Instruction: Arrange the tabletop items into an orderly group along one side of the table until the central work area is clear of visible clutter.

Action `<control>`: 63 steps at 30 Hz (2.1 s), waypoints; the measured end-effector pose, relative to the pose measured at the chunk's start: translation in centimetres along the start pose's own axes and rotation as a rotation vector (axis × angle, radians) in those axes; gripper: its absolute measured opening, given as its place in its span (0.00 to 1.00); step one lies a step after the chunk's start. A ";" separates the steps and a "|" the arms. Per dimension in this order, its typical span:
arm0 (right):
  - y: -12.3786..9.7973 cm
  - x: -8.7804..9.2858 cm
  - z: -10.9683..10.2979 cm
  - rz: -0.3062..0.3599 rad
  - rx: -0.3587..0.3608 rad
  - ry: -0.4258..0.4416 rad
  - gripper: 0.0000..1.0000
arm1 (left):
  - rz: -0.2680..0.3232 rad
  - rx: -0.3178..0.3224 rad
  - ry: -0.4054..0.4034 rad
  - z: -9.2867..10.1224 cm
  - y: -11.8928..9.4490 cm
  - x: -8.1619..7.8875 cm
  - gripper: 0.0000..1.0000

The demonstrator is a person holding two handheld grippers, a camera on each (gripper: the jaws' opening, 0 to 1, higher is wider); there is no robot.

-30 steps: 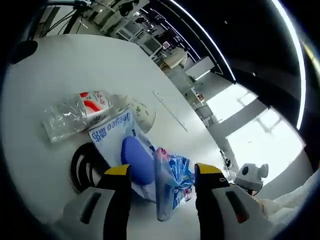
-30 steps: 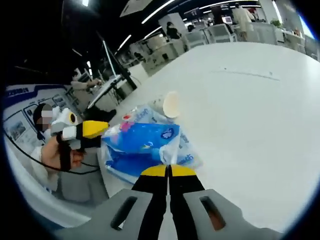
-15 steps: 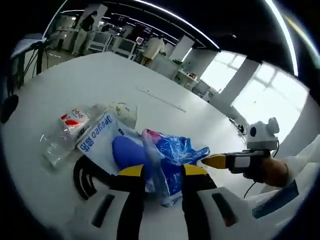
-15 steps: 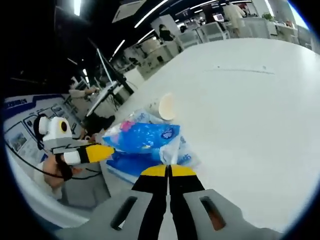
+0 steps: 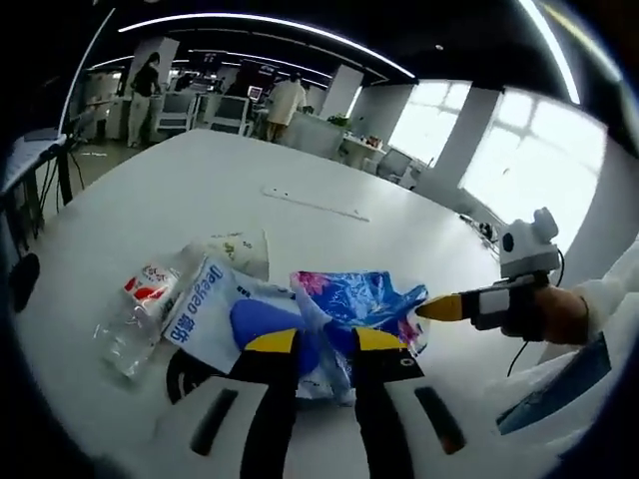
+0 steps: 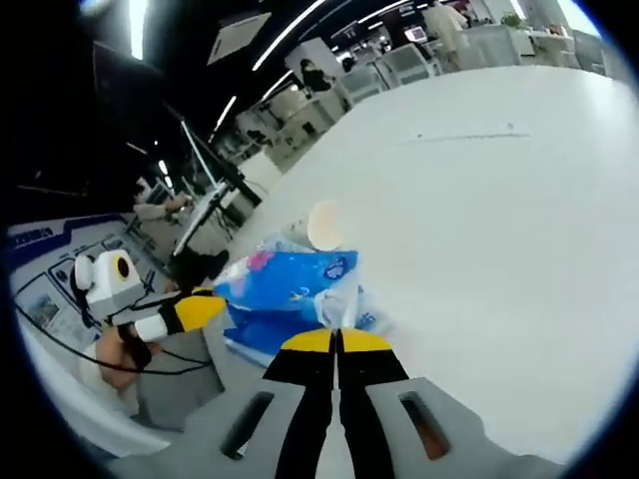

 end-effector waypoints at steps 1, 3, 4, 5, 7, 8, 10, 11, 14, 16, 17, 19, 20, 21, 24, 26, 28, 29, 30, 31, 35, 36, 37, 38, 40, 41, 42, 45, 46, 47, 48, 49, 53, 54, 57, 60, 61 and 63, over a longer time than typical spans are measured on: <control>-0.1 -0.1 0.1 0.005 -0.001 0.010 0.00 | -0.004 0.000 0.007 0.0 0.0 0.1 0.26; -0.2 -0.3 0.0 0.015 -0.008 0.027 0.00 | -0.028 0.006 0.043 0.4 0.1 0.4 0.25; -0.2 -0.3 -0.1 0.016 -0.011 0.028 0.00 | -0.034 0.003 0.052 0.4 0.2 0.4 0.23; -0.2 -0.3 -0.1 0.018 -0.015 0.029 0.00 | -0.031 0.003 0.057 0.4 0.3 0.4 0.22; -0.1 -0.3 -0.3 0.016 -0.017 0.018 0.00 | -0.019 -0.009 0.056 0.4 0.3 0.0 0.22; -0.1 -0.3 -0.4 0.014 -0.020 0.013 0.00 | -0.009 -0.016 0.050 0.3 0.3 -0.3 0.19; -0.1 -0.2 -0.5 0.012 -0.023 0.009 0.00 | -0.006 -0.018 0.045 0.2 0.4 -0.6 0.11; 0.0 -0.3 -0.6 0.012 -0.026 0.011 0.00 | -0.014 -0.019 0.050 0.3 0.5 -0.6 0.07; -0.1 -0.4 -0.7 0.014 -0.029 0.017 0.00 | -0.025 -0.036 0.090 0.1 0.6 -0.5 0.04; -0.1 -0.4 -0.7 0.013 -0.038 0.032 0.00 | -0.030 -0.057 0.106 -0.1 0.6 -0.5 0.02; -0.1 -0.4 -0.8 0.010 -0.038 0.034 0.00 | -0.031 -0.064 0.110 -0.2 0.6 -0.6 0.01; -0.2 -0.4 -0.7 0.008 -0.033 0.032 0.00 | -0.041 -0.078 0.124 -0.2 0.6 -0.5 0.01; -0.2 -0.4 -0.6 0.010 -0.029 0.034 0.00 | -0.050 -0.087 0.141 0.0 0.8 -0.3 0.00; -0.4 -0.6 -0.5 0.013 -0.026 0.037 0.00 | -0.061 -0.095 0.153 0.0 0.9 -0.2 0.00; -0.6 -0.8 -0.2 0.020 -0.016 0.042 0.00 | -0.078 -0.127 0.185 0.3 1.1 -0.1 0.00; -0.7 -0.9 -0.1 0.021 -0.009 0.039 0.00 | -0.077 -0.145 0.179 0.3 1.3 -0.3 0.00; -0.9 -1.1 0.0 0.028 0.002 0.031 0.00 | -0.081 -0.159 0.177 0.5 1.6 -0.5 0.00; -1.1 -1.3 0.1 0.036 0.008 0.022 0.00 | -0.080 -0.162 0.174 0.5 1.8 -0.7 0.00; -1.2 -1.5 0.1 0.041 0.012 0.018 0.00 | -0.079 -0.164 0.170 0.5 1.9 -0.9 0.00; -1.4 -1.7 0.1 0.047 0.015 0.014 0.00 | -0.075 -0.167 0.168 0.7 2.0 -1.2 0.00; -1.9 -2.7 0.4 0.081 0.033 -0.001 0.00 | -0.055 -0.188 0.198 1.2 2.7 -2.4 0.00; -2.0 -2.8 0.5 0.084 0.038 -0.004 0.00 | -0.057 -0.187 0.200 1.3 2.8 -2.4 0.01; -2.3 -3.2 0.8 0.097 0.049 -0.007 0.00 | -0.065 -0.181 0.207 1.5 3.3 -2.5 0.01; -2.6 -3.5 1.2 0.112 0.058 -0.001 0.00 | -0.068 -0.174 0.209 1.7 3.6 -2.5 0.00; -3.0 -3.8 1.8 0.127 0.069 0.016 0.00 | -0.069 -0.155 0.213 2.2 4.2 -2.8 0.00; -3.3 -3.9 2.1 0.139 0.075 0.033 0.00 | -0.069 -0.141 0.213 2.6 4.5 -3.0 0.00; -3.4 -3.9 2.3 0.141 0.078 0.036 0.00 | -0.068 -0.137 0.211 2.8 4.6 -3.1 0.00; -4.4 -4.3 3.3 0.171 0.106 0.054 0.00 | -0.082 -0.084 0.224 3.9 5.7 -3.4 0.00; -4.7 -4.6 3.6 0.181 0.115 0.058 0.00 | -0.090 -0.067 0.234 4.3 6.0 -3.6 0.00; -5.0 -4.7 3.8 0.189 0.121 0.061 0.00 | -0.092 -0.054 0.240 4.6 6.3 -3.7 0.00; -5.2 -4.9 4.1 0.199 0.128 0.065 0.00 | -0.099 -0.031 0.249 5.1 6.7 -3.9 0.00; -5.5 -5.1 4.4 0.207 0.136 0.068 0.00 | -0.106 -0.016 0.260 5.4 6.9 -4.0 0.00; -6.6 -5.8 5.5 0.236 0.173 0.059 0.00 | -0.134 0.046 0.302 6.6 7.9 -4.5 0.00; -6.8 -5.9 5.6 0.241 0.178 0.059 0.00 | -0.142 0.055 0.302 6.9 8.2 -4.5 0.00; -7.4 -6.4 6.2 0.256 0.190 0.061 0.00 | -0.162 0.087 0.332 7.6 9.1 -4.7 0.00; -8.0 -7.1 6.4 0.297 0.174 0.141 0.00 | -0.171 0.108 0.359 8.3 9.6 -5.1 0.00; -8.3 -7.6 6.6 0.323 0.165 0.174 0.00 | -0.164 0.121 0.374 8.6 9.8 -5.4 0.00; -8.8 -8.0 7.2 0.309 0.200 0.108 0.00 | -0.189 0.160 0.384 9.4 10.1 -5.5 0.00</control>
Point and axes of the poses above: the point that each gripper's makers call its tool centre point, and the gripper's own axes: y roughly forward along the fingers, z roughly to its right, x roughly out of its underside, the point moved 2 cm from there along -y, roughly backward along the fingers, and after that the axes turned 4 degrees about -x, right-handed, at the moved point
